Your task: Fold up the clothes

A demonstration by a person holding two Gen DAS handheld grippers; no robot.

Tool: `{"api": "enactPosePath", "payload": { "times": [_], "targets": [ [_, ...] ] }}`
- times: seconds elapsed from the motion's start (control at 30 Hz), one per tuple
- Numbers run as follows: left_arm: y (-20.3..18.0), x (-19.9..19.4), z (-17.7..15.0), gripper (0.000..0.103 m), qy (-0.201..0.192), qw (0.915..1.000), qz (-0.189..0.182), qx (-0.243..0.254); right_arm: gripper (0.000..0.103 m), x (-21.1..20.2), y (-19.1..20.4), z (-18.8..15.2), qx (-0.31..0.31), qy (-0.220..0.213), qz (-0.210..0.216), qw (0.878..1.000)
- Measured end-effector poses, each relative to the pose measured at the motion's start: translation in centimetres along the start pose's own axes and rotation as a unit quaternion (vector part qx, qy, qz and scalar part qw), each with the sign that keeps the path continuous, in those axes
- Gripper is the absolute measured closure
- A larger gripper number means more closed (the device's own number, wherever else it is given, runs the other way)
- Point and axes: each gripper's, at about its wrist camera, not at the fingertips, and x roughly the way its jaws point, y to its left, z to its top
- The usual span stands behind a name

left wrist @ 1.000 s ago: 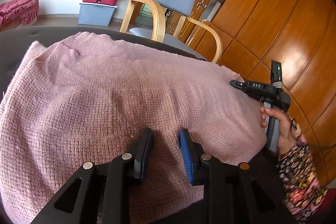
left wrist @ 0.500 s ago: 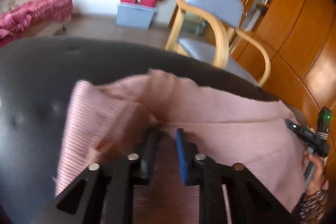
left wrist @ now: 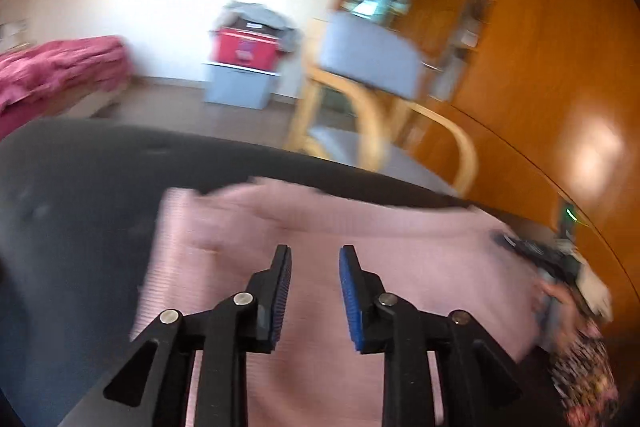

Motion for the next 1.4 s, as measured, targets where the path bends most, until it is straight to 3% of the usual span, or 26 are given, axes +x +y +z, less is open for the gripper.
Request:
{"api": "enactPosePath", "payload": {
  "times": [0.13, 0.2, 0.3, 0.4, 0.53, 0.6, 0.7, 0.8, 0.87, 0.93, 1.0, 1.07, 1.17, 1.23, 1.27, 1.33, 1.4],
  "targets": [
    [-3.9, 3.1, -2.2, 0.078, 0.065, 0.9950, -0.002, 0.076, 0.095, -2.2, 4.8, -1.6, -0.056, 0.013, 0.061, 0.997],
    [-4.4, 4.5, -3.5, 0.078, 0.093, 0.9914, 0.013, 0.092, 0.095, -3.3, 7.1, -2.4, -0.083, 0.019, 0.091, 0.992],
    [-4.1, 4.8, -3.7, 0.077, 0.097, 0.9914, 0.015, 0.086, 0.095, -4.9, 10.9, -3.7, -0.129, 0.031, 0.134, 0.982],
    [-3.2, 5.0, -3.6, 0.077, 0.100, 0.9927, 0.001, 0.067, 0.095, -6.6, 15.7, -7.4, -0.250, 0.075, 0.125, 0.957],
    [-1.8, 4.6, -3.8, 0.077, 0.102, 0.9937, -0.017, 0.044, 0.095, -6.9, 18.1, -11.6, -0.345, 0.128, 0.102, 0.924],
    [-1.9, 3.3, -4.2, 0.077, 0.102, 0.9937, -0.025, 0.039, 0.095, -7.4, 17.0, -13.4, -0.372, 0.128, 0.088, 0.915],
    [-2.0, 3.2, -4.4, 0.077, 0.105, 0.9934, -0.031, 0.034, 0.095, -8.6, 15.3, -13.3, -0.350, 0.127, 0.094, 0.923],
    [-2.8, 2.8, -4.5, 0.077, 0.102, 0.9936, -0.014, 0.047, 0.093, -9.6, 13.8, -12.1, -0.309, 0.131, 0.123, 0.934],
    [-3.7, 2.2, -4.5, 0.077, 0.089, 0.9945, 0.002, 0.056, 0.093, -10.7, 12.4, -11.5, -0.268, 0.122, 0.143, 0.945],
    [-4.4, 2.1, -4.7, 0.077, 0.085, 0.9949, -0.023, 0.050, 0.087, -12.0, 10.8, -10.2, -0.220, 0.090, 0.140, 0.961],
    [-5.1, 2.1, -5.0, 0.077, 0.087, 0.9937, -0.056, 0.041, 0.076, -12.3, 8.8, -8.5, -0.182, 0.065, 0.101, 0.976],
    [-5.8, 2.8, -5.3, 0.077, 0.100, 0.9925, -0.048, 0.052, 0.070, -12.0, 6.2, -7.0, -0.144, 0.054, 0.060, 0.986],
    [-6.0, 3.1, -5.5, 0.077, 0.102, 0.9923, -0.043, 0.055, 0.070, -10.9, 2.2, -5.5, -0.105, 0.061, 0.004, 0.993],
    [-5.5, 3.0, -5.6, 0.077, 0.103, 0.9922, -0.054, 0.045, 0.070, -10.0, -0.7, -5.3, -0.086, 0.085, -0.060, 0.991],
    [-5.2, 2.9, -5.7, 0.077, 0.103, 0.9924, -0.058, 0.037, 0.071, -9.9, -2.1, -5.4, -0.074, 0.086, -0.073, 0.991],
    [-4.8, 2.7, -5.7, 0.077, 0.102, 0.9925, -0.063, 0.025, 0.073, -10.8, -4.8, -4.8, -0.007, 0.069, -0.032, 0.997],
    [-5.1, 2.6, -5.6, 0.077, 0.099, 0.9932, -0.054, 0.025, 0.073, -12.0, -6.0, -4.6, 0.017, 0.051, -0.036, 0.998]
  ]
}}
